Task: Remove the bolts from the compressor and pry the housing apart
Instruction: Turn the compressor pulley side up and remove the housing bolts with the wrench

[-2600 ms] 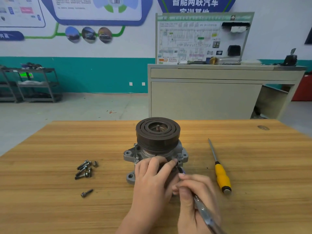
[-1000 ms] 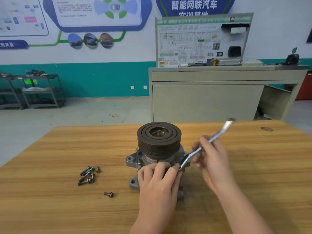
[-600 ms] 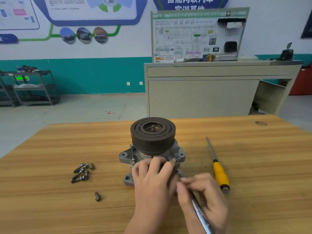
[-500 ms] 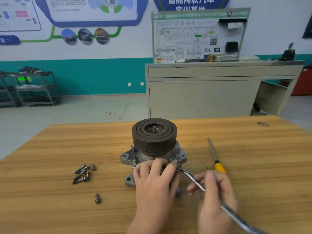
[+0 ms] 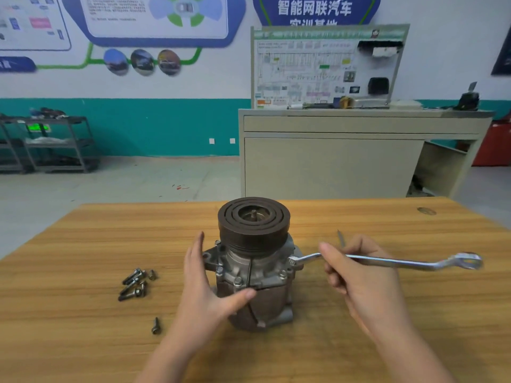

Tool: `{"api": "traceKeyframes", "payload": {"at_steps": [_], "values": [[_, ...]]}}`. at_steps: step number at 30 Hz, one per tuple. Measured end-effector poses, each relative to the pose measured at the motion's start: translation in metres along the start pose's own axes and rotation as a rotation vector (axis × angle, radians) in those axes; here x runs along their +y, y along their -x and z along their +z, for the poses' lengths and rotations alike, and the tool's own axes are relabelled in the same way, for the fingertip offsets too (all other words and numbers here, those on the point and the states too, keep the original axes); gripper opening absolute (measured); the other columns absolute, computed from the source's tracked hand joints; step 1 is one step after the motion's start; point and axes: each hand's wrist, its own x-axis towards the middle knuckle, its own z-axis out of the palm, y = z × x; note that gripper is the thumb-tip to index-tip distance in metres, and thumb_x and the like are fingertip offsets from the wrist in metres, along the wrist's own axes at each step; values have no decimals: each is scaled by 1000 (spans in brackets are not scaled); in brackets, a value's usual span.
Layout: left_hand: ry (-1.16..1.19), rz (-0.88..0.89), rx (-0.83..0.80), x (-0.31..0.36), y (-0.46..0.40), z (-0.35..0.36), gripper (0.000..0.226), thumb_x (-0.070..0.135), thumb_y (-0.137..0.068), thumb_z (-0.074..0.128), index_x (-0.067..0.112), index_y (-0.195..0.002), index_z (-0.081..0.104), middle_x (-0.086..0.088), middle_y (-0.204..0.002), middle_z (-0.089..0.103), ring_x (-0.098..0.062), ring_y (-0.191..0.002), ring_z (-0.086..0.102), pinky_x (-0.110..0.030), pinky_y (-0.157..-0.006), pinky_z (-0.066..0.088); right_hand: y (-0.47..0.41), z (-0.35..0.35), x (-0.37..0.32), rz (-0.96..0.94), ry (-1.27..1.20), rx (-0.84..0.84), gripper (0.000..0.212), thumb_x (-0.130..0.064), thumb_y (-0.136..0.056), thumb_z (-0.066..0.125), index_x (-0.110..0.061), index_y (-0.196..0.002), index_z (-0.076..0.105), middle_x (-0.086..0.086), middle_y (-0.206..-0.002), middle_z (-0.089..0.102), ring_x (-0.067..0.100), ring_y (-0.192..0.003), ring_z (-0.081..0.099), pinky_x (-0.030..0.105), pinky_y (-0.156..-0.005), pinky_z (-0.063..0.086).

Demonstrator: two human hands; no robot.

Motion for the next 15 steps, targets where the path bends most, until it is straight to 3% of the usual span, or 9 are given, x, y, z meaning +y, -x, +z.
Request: {"api": "traceKeyframes", "payload": {"at_steps": [2,4,7,9,13,15], "values": [[38,-11,-57,-2,-7,-2,122,73,-42,80,40,-142,17,12,-146,31,-2,-131,36,-33,-114,31,13,6,-1,-158,217,33,37,-5,-77,73,-16,-57,45,6,-48,49,11,-41,43,18,-41,35],[51,-5,33,-2,-7,4,111,65,-41,87,32,-132,31,13,-131,43,3,-122,42,-26,-108,36,24,11,1,-230,344,28,30,-5,-79,70,-10,-62,46,11,-51,45,11,-47,40,20,-44,33],[27,-13,173,6,2,19,106,65,-36,80,31,-125,32,26,-118,37,14,-105,40,-7,-93,33,32,14,8,-251,444,64,33,-20,-80,68,-7,-61,44,16,-52,45,25,-49,39,23,-45,31],[6,-13,281,13,10,33,106,66,-38,75,27,-128,34,22,-116,37,12,-103,35,1,-88,29,33,16,11,-279,485,148,38,-23,-82,67,-8,-57,43,15,-50,47,27,-49,44,22,-45,32],[52,-40,374,26,23,57,115,53,-47,82,9,-142,33,6,-127,30,6,-110,30,-6,-99,24,29,24,17,-316,436,279,37,-21,-86,65,-12,-59,42,12,-51,48,28,-50,51,20,-47,33],[115,-28,388,25,24,56,121,58,-48,76,10,-147,24,4,-129,28,7,-113,29,2,-99,18,25,28,22,-320,436,309,37,-20,-87,64,-12,-60,41,14,-51,44,31,-50,48,24,-47,30]]}}
